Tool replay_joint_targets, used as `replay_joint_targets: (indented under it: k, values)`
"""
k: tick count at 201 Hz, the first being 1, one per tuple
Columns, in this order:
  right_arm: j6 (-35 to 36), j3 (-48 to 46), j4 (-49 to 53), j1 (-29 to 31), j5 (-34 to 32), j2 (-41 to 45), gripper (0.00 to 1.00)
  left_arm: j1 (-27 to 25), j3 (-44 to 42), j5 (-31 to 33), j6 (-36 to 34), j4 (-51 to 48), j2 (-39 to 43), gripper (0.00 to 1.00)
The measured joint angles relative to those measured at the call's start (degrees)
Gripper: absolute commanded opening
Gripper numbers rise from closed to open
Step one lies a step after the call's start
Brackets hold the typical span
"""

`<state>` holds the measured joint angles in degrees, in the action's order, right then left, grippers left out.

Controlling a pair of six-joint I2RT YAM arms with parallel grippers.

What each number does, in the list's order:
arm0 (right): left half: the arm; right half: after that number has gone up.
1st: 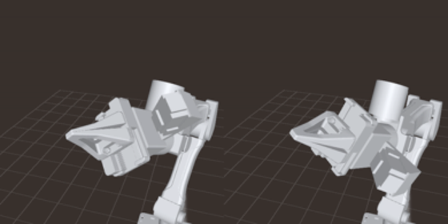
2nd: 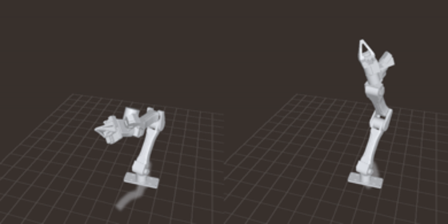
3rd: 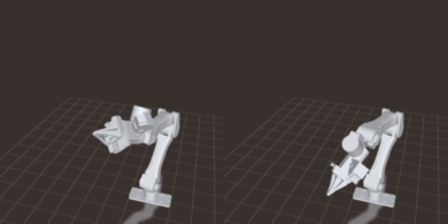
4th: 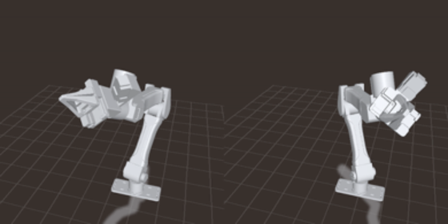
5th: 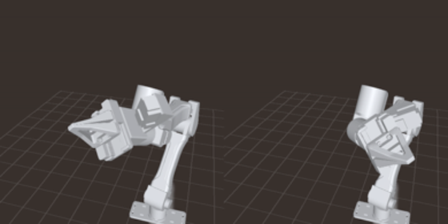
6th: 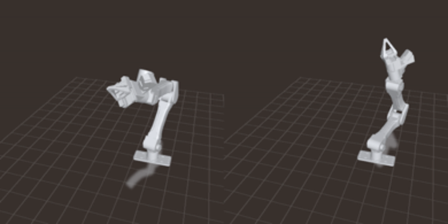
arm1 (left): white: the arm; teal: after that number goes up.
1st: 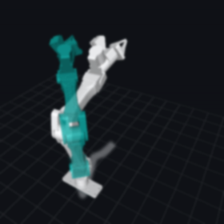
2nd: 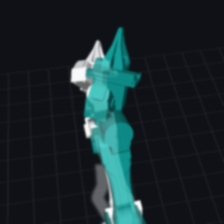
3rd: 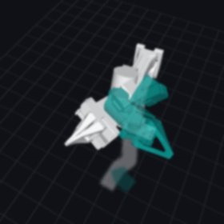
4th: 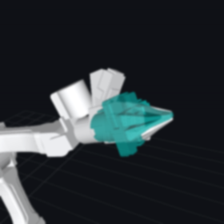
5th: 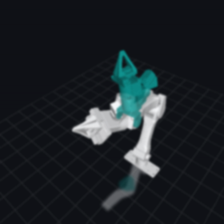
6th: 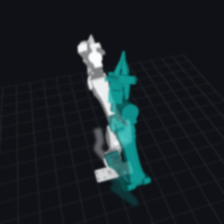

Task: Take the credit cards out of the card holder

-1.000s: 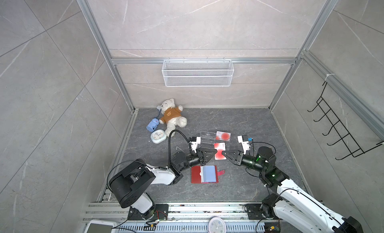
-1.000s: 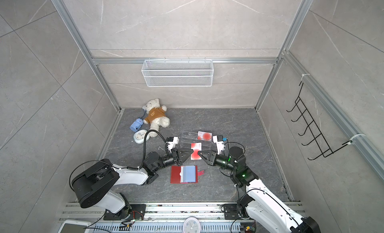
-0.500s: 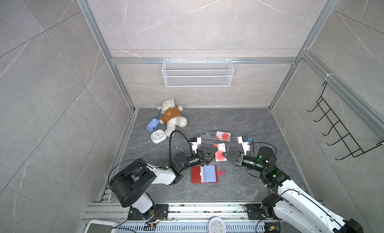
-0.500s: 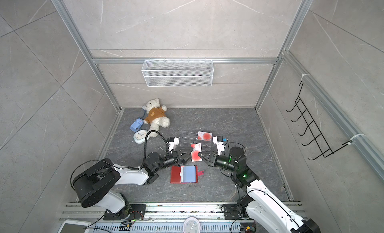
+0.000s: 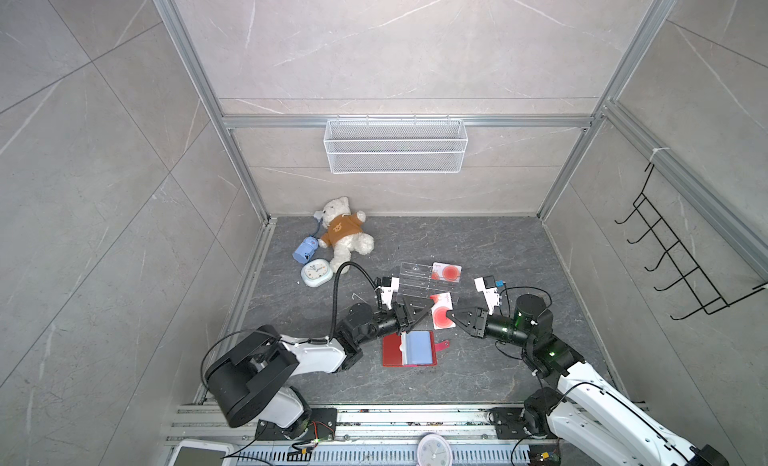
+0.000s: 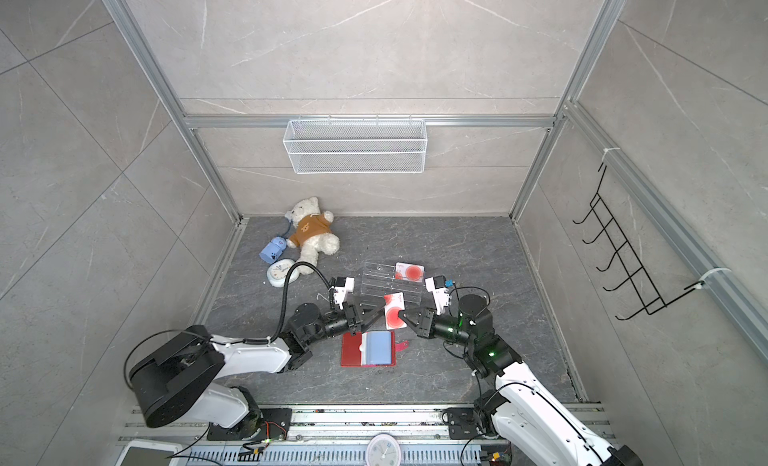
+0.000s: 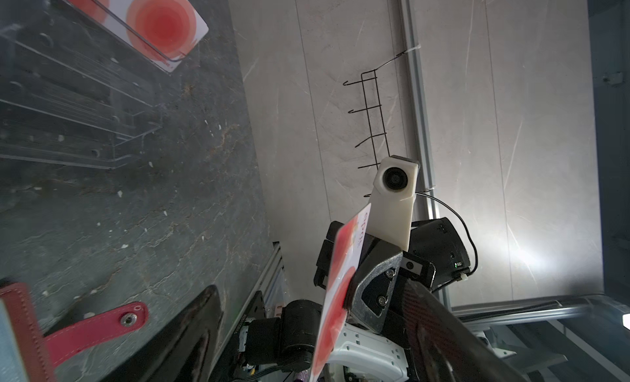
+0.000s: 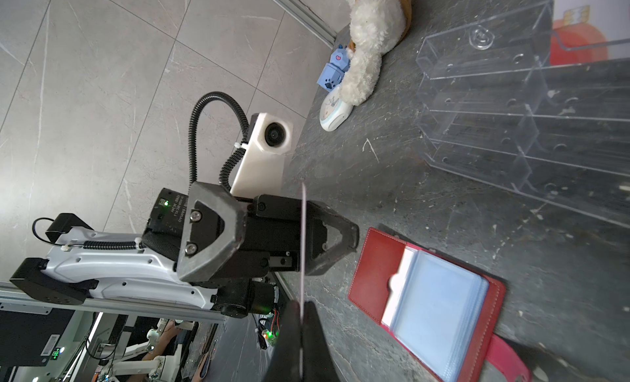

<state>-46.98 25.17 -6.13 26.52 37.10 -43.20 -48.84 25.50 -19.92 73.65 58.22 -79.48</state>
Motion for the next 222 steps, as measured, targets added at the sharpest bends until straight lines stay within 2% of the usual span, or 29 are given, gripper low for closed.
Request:
replay_joint_targets:
  k: [32, 83, 133, 155, 162, 222]
  values:
    - [3.2, 1.8, 4.7, 0.0, -0.3, 1.6, 0.0, 0.0, 3.1, 5.3, -11.1, -21.8, 13.0, 0.91]
    - [9.2, 5.9, 14.2, 0.0, -2.2, 2.1, 0.0, 0.0, 4.7, 14.6, -22.5, -42.6, 23.7, 0.92]
    - [13.9, 8.5, 21.0, 0.0, -4.4, 2.1, 0.0, 0.0, 5.2, 20.4, -32.1, -55.6, 30.8, 0.94]
    - [15.6, 9.0, 23.1, 0.0, -5.4, 1.7, 0.0, 0.0, 7.1, 22.0, -35.9, -60.5, 31.8, 0.96]
    - [16.2, 9.2, 23.7, 0.0, -5.8, 1.4, 0.0, 0.0, 7.8, 22.5, -37.0, -61.8, 32.0, 1.0]
    - [19.7, 10.6, 27.1, 0.0, -8.2, -0.4, 0.0, 0.0, 13.0, 25.0, -45.2, -69.5, 32.9, 1.0]
